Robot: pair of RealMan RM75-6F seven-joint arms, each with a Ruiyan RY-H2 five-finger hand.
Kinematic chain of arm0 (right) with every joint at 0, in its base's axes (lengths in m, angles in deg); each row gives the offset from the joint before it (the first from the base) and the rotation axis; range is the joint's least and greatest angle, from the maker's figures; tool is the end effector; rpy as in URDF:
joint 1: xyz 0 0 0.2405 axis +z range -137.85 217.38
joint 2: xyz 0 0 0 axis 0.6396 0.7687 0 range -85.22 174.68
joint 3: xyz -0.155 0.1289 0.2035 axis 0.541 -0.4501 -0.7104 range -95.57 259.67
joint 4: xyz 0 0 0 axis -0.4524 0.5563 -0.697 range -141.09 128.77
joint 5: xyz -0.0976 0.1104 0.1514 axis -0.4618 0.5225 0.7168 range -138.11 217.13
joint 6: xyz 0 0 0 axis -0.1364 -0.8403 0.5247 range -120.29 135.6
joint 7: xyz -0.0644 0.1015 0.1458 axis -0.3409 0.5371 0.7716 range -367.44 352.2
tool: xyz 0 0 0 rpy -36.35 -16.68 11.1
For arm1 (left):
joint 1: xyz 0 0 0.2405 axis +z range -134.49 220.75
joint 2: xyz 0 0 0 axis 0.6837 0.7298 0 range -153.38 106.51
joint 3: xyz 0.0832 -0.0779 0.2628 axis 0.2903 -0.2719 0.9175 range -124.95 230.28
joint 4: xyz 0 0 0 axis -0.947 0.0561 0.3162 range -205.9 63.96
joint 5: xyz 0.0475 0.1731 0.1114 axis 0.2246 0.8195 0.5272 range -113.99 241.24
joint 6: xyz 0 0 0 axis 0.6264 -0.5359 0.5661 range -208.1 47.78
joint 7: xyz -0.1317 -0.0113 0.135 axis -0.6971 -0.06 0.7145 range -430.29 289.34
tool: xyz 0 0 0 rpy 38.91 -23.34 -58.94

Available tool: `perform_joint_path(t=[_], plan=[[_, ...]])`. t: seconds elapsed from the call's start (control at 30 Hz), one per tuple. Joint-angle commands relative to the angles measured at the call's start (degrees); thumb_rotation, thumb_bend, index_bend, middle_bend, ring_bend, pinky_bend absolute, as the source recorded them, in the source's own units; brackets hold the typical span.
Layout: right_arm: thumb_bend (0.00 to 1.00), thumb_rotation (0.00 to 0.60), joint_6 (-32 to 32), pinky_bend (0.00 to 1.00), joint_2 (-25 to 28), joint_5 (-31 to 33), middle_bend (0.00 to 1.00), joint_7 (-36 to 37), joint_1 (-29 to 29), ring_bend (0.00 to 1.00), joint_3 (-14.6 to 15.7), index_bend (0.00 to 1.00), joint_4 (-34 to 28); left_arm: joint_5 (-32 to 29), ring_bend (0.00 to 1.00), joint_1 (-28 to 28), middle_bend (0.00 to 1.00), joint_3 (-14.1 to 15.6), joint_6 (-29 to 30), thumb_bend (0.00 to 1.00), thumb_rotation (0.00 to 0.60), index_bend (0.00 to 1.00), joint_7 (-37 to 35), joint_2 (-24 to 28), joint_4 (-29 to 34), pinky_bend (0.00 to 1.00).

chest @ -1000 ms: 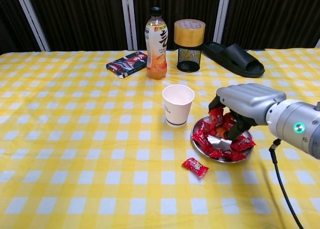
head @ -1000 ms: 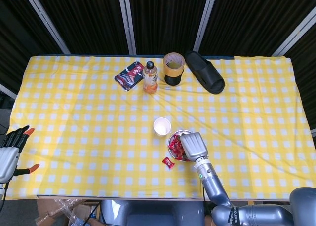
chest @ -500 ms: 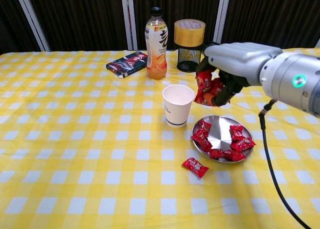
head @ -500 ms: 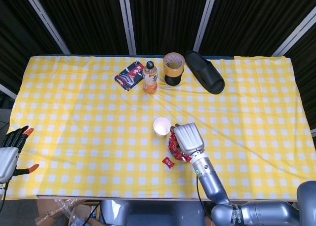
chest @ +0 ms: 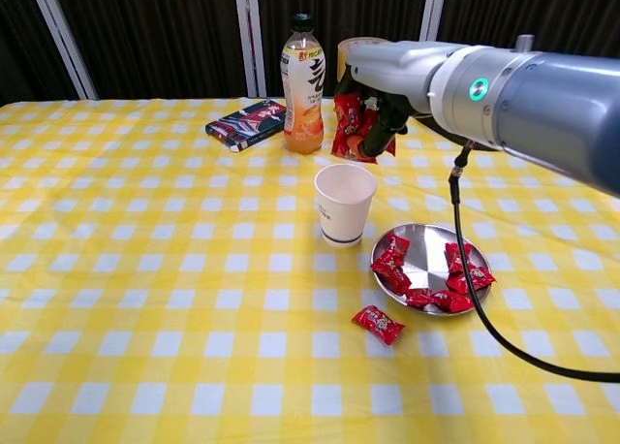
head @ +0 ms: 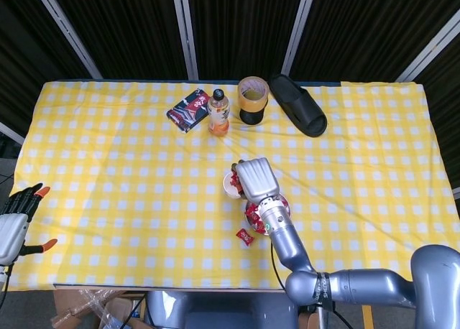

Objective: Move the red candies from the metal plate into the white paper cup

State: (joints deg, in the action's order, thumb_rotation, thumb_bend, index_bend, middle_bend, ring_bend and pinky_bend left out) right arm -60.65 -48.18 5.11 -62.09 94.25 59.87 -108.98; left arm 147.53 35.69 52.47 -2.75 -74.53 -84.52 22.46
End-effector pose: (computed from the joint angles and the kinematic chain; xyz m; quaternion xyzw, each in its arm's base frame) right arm -0.0358 -0.4073 -0.0239 0.7280 -0.3650 0.3547 0.4593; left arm -0.3498 0.2315 0.1601 -0.6140 -0.4446 -0.3506 0.5499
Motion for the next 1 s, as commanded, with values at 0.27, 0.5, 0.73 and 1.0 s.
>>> perform_joint_path(t=[0.27,0.5,0.73,1.0], plan=[[0.58,0.6,1.9,0.91,-1.3,1.2,0.52,3.0,1.9,0.75,1.3,0.61,4.2,-0.1,0.0,-0.3,0.0,0.1,-0.6,0.05,0.6,0.0,-0.5,0.4,0.4,0.0],[0.58,0.6,2.6,0.91,-1.9,1.1,0.52,5.5,2.2,0.75,2.6,0.61,6.1,-0.1,0.0,-0.3,0.0,0.1,-0.7,0.05,0.6,0.0,-0.5,0.5,0.5,0.0],[0.58,0.6,3.0,0.91,-2.6,0.4,0.52,7.4,2.5,0.75,3.7,0.61,7.6,-0.2,0.0,-0.3,0.0,0.2,-0.7,0.05,0.6,0.0,-0.5,0.5,0.6,0.0],[0.58,0.6,3.3,0.91,-3.7,-0.4,0.52,9.4,2.8,0.75,4.3,0.61,9.6,-0.1,0.0,-0.4,0.0,0.2,-0.8,0.05,0.6,0.0,-0.9,0.7,0.6,0.0]])
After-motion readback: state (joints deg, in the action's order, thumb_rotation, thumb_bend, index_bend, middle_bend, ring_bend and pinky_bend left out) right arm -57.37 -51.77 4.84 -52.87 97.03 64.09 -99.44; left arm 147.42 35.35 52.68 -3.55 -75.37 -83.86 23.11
